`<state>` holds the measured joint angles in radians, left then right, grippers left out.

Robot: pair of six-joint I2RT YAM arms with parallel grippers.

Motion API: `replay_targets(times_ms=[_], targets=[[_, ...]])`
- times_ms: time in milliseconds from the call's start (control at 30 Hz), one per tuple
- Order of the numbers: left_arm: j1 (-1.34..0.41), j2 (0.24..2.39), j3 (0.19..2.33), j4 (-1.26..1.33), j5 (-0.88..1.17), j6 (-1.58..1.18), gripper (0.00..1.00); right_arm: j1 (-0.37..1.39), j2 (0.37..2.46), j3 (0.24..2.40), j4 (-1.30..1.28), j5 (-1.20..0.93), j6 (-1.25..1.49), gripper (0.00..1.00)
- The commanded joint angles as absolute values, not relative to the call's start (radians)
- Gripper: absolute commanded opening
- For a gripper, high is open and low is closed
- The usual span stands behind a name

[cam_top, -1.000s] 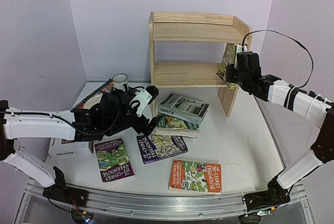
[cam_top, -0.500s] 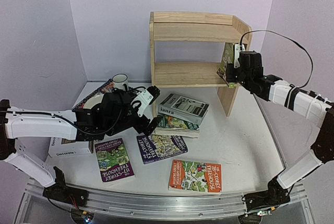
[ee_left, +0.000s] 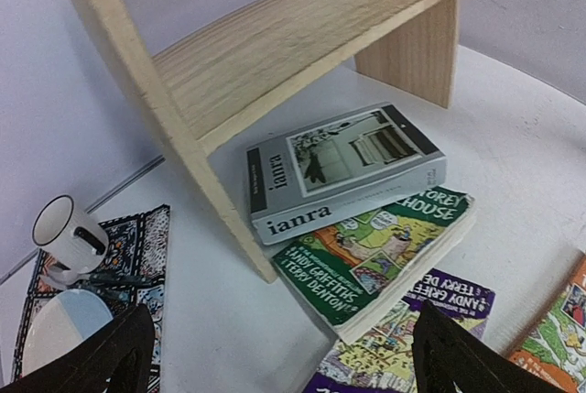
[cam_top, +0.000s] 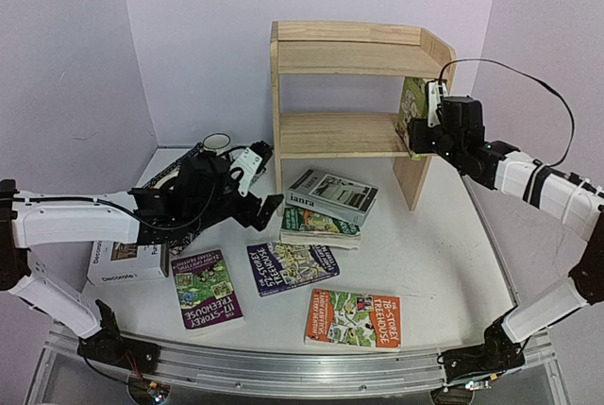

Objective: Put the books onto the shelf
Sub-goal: Adjust the book on the shelf.

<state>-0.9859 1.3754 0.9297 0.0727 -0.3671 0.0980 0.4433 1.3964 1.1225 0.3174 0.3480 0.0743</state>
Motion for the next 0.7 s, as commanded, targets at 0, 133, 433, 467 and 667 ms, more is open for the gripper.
replay_targets(times_ms=[0, 133, 433, 467, 667], targets=[[-0.888, 1.356, 1.005, 0.141, -0.32, 0.011, 1.0, 0.437, 1.356, 1.118, 0.341, 0.317, 0.08, 0.55], [-0.818, 1.411, 1.063, 0.161, -0.28, -0.032, 0.99, 0.433, 1.362, 1.123, 0.341, 0.303, 0.096, 0.47], [-0.77, 1.619, 1.29, 0.181, -0.282, -0.019, 1.0, 0.432, 1.367, 1.144, 0.341, 0.29, 0.114, 0.17], [-0.77, 1.637, 1.311, 0.183, -0.286, -0.017, 1.0, 0.432, 1.369, 1.146, 0.341, 0.292, 0.114, 0.17], [-0.77, 1.733, 1.401, 0.198, -0.336, -0.024, 0.98, 0.432, 1.376, 1.151, 0.341, 0.303, 0.11, 0.07]])
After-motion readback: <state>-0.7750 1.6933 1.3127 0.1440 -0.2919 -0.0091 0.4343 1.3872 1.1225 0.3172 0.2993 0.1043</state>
